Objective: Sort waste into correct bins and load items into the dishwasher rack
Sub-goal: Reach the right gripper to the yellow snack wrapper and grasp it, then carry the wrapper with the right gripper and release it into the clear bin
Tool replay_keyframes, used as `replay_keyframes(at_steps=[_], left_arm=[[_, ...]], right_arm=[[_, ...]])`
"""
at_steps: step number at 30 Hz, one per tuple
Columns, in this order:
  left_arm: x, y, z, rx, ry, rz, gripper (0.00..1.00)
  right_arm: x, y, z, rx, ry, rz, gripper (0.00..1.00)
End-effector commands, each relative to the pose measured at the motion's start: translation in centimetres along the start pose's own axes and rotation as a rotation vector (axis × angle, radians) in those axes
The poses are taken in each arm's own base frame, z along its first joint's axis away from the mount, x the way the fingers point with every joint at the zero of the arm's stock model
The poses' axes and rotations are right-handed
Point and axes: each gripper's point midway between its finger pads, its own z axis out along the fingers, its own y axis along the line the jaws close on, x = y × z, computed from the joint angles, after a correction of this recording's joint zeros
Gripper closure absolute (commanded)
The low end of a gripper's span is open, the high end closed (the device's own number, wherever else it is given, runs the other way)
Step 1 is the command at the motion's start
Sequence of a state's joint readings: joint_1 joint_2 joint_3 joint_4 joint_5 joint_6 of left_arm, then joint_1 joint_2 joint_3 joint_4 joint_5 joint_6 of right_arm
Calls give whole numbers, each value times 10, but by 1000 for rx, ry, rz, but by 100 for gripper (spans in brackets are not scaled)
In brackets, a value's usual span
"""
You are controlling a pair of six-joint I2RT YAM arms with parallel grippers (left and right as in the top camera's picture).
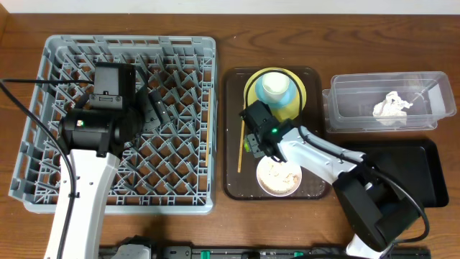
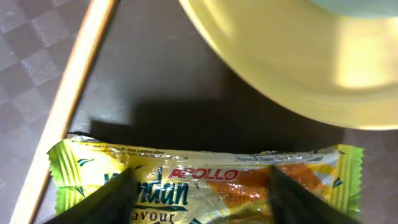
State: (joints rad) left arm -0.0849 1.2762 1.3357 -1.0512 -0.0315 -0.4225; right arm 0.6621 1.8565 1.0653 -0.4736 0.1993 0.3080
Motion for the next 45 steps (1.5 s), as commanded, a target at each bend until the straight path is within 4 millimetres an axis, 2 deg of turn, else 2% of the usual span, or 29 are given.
replay_keyframes(at_steps=[1, 3, 7, 9, 10, 11, 13, 16, 19, 21, 24, 26, 27, 28, 29, 30, 32, 34, 39, 42, 45], left_arm=[[-2, 0, -2, -1, -4, -5, 8], [-2, 0, -2, -1, -4, -5, 8], [-2, 0, -2, -1, -4, -5, 8], [-2, 0, -2, -1, -4, -5, 8], [-2, 0, -2, -1, -4, -5, 8], [-2, 0, -2, -1, -4, -5, 8], [-2, 0, -2, -1, -4, -5, 8], [-2, 0, -2, -1, -4, -5, 8], [-2, 0, -2, -1, -4, -5, 8], [-2, 0, -2, -2, -4, -6, 8], [-2, 0, -2, -1, -4, -5, 8], [-2, 0, -2, -1, -4, -5, 8], [-2, 0, -2, -1, -4, -5, 8], [-2, 0, -2, -1, -4, -5, 8], [-2, 0, -2, -1, -4, -5, 8], [-2, 0, -2, -1, -4, -5, 8], [-2, 0, -2, -1, -4, -5, 8], [-2, 0, -2, -1, -4, -5, 8], [-2, 0, -2, -1, -4, -5, 8], [-2, 0, -2, -1, -4, -5, 8], [-2, 0, -2, -1, -4, -5, 8]], right_arm=[[13, -12, 9, 31, 40, 25, 60], [15, -12, 10, 31, 45, 30, 67], [20, -13, 14, 32, 45, 30, 68], [21, -13, 15, 31, 43, 31, 80], [20, -13, 15, 30, 40, 31, 95], [18, -13, 13, 28, 35, 32, 99], [9, -12, 6, 23, 18, 21, 99], [-20, -17, -27, 8, -39, 43, 99], [-57, -23, -73, -38, -144, 75, 99], [-78, -35, -107, -52, -226, 106, 99], [-88, -57, -137, -49, -296, 159, 99], [-84, -74, -145, -33, -289, 204, 99], [-77, -83, -145, -21, -266, 241, 99], [-69, -91, -142, -10, -230, 280, 94], [-59, -97, -138, -5, -187, 310, 77], [-50, -100, -132, -4, -146, 325, 68], [-28, -99, -117, -17, -50, 335, 56], [-7, -91, -99, -42, 29, 340, 51], [30, -80, -53, -46, 118, 388, 50], [35, -71, -28, -87, 94, 391, 51], [35, -66, -12, -116, 61, 394, 52]])
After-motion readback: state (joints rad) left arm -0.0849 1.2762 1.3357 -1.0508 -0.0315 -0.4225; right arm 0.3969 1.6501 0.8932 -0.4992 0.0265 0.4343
